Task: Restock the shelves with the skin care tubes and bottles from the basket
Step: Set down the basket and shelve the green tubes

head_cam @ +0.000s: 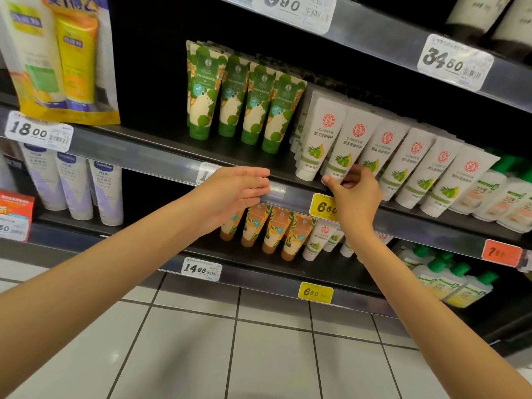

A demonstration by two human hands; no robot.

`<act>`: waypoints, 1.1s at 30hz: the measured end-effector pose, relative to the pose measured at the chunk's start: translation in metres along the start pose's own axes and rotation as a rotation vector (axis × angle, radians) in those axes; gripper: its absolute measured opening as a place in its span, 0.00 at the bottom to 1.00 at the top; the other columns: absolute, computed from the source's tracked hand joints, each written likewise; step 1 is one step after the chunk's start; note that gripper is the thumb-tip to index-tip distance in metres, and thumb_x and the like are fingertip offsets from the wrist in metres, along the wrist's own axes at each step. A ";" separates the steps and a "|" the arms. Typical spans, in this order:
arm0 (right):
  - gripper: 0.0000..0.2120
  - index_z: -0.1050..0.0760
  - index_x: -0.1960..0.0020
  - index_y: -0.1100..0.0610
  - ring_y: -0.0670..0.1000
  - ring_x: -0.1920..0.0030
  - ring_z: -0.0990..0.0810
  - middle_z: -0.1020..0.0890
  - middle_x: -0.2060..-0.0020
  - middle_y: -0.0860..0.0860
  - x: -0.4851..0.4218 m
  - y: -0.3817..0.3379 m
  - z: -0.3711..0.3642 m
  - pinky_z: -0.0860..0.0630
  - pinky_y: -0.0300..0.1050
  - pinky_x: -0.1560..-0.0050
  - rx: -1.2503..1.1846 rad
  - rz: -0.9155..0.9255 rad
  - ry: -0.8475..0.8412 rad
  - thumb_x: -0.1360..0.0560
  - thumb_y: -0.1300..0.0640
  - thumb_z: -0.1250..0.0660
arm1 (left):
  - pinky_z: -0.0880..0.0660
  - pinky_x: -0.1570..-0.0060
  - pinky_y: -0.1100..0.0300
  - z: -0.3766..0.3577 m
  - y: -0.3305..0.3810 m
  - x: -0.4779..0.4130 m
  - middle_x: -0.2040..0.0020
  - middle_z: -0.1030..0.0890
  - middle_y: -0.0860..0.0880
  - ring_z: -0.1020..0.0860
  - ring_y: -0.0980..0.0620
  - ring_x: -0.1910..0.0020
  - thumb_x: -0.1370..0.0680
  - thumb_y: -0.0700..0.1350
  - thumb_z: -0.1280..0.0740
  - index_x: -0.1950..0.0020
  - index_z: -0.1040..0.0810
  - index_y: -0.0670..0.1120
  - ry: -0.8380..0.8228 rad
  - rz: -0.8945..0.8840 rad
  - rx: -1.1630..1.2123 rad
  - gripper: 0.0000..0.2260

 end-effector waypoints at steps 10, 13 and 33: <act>0.06 0.24 0.49 0.53 0.38 0.61 0.24 0.21 0.60 0.47 0.116 -0.075 -0.061 0.28 0.27 0.60 -0.307 0.104 -0.470 0.25 0.59 0.33 | 0.23 0.50 0.68 0.065 0.011 0.066 0.49 0.19 0.48 0.20 0.57 0.50 0.23 0.39 0.38 0.46 0.23 0.46 0.111 -0.005 -0.205 0.08; 0.06 0.23 0.49 0.53 0.42 0.55 0.21 0.20 0.57 0.47 0.202 -0.131 -0.121 0.25 0.33 0.55 -0.404 0.200 -0.922 0.25 0.59 0.35 | 0.24 0.49 0.68 0.133 0.007 0.153 0.54 0.16 0.50 0.19 0.58 0.51 0.26 0.42 0.31 0.53 0.18 0.51 0.229 0.007 -0.266 0.05; 0.08 0.23 0.56 0.51 0.41 0.62 0.24 0.21 0.63 0.45 0.630 -0.315 -0.238 0.29 0.27 0.58 -0.224 0.631 -2.159 0.26 0.64 0.34 | 0.35 0.66 0.59 0.366 -0.178 0.729 0.64 0.22 0.42 0.26 0.45 0.63 0.21 0.36 0.42 0.57 0.27 0.41 1.700 0.747 0.115 0.07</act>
Point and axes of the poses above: each hand's wrist, its own x-axis away from the middle knuckle, its own z-axis out of the back of the hand, y = z × x, the point moved 9 cm from there along -x, towards the middle knuckle
